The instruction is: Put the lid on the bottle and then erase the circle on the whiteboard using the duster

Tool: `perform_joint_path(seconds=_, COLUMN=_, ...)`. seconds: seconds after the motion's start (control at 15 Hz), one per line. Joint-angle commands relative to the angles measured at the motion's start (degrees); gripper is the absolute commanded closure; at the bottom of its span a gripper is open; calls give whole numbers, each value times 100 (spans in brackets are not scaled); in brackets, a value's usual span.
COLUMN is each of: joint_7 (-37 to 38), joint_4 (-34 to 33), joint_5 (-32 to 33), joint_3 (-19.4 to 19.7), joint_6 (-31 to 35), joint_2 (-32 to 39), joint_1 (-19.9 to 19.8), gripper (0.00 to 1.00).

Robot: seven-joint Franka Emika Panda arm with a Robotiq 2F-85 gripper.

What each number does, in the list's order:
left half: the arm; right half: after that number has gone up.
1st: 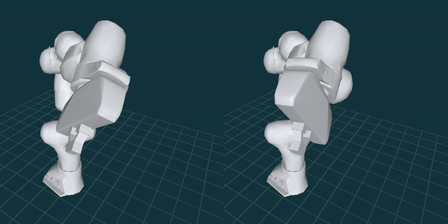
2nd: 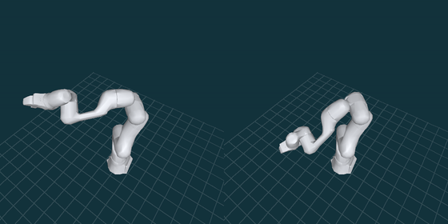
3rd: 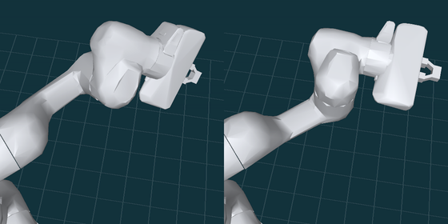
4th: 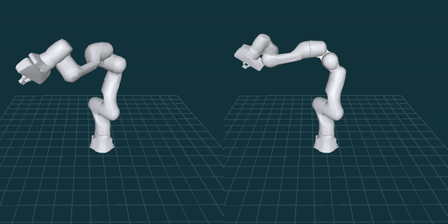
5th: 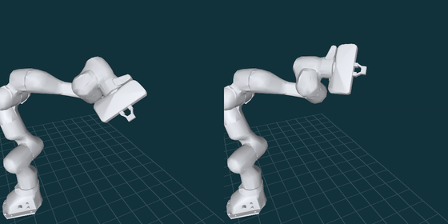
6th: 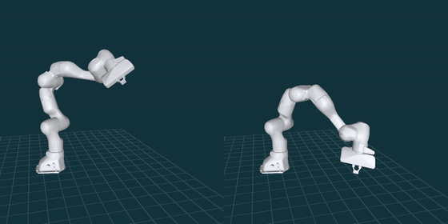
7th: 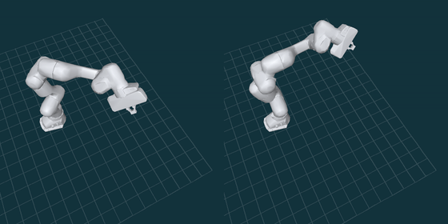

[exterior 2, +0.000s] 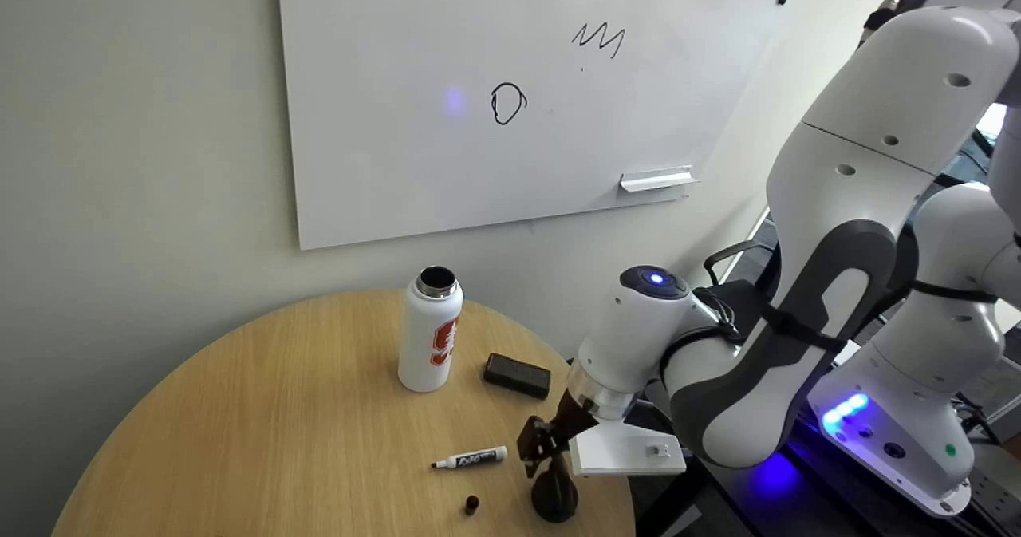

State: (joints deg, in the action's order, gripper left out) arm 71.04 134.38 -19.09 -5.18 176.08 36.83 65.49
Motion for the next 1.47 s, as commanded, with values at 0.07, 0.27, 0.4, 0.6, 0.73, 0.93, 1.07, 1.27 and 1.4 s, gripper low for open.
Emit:
perform_joint_path(seconds=0.07, joint_7=-102, joint_4=-108, joint_5=30, joint_3=-189, joint_6=-248, joint_2=37, joint_1=-262, gripper=44)
perform_joint_path(seconds=0.27, joint_7=-94, joint_4=-103, joint_5=31, joint_3=-225, joint_6=-253, joint_2=48, joint_1=-299, gripper=66)
perform_joint_path(seconds=0.4, joint_7=-99, joint_4=-105, joint_5=33, joint_3=-246, joint_6=-266, joint_2=48, joint_1=-318, gripper=81)
perform_joint_path(seconds=0.6, joint_7=-155, joint_4=-51, joint_5=63, joint_3=-320, joint_6=-309, joint_2=-70, joint_1=-362, gripper=100)
perform_joint_path(seconds=0.73, joint_7=-134, joint_4=135, joint_5=138, joint_3=-206, joint_6=-497, joint_2=-364, joint_1=-215, gripper=95)
perform_joint_path(seconds=0.93, joint_7=-56, joint_4=484, joint_5=528, joint_3=205, joint_6=-1237, joint_2=-1114, joint_1=169, gripper=95)
perform_joint_path(seconds=1.07, joint_7=-92, joint_4=625, joint_5=1169, joint_3=505, joint_6=-1828, joint_2=-1665, joint_1=363, gripper=95)
perform_joint_path(seconds=1.27, joint_7=-211, joint_4=637, joint_5=2334, joint_3=629, joint_6=-2727, joint_2=-2443, joint_1=306, gripper=95)
perform_joint_path(seconds=1.4, joint_7=-560, joint_4=537, joint_5=2821, joint_3=352, joint_6=-3227, joint_2=-2885, joint_1=-21, gripper=95)
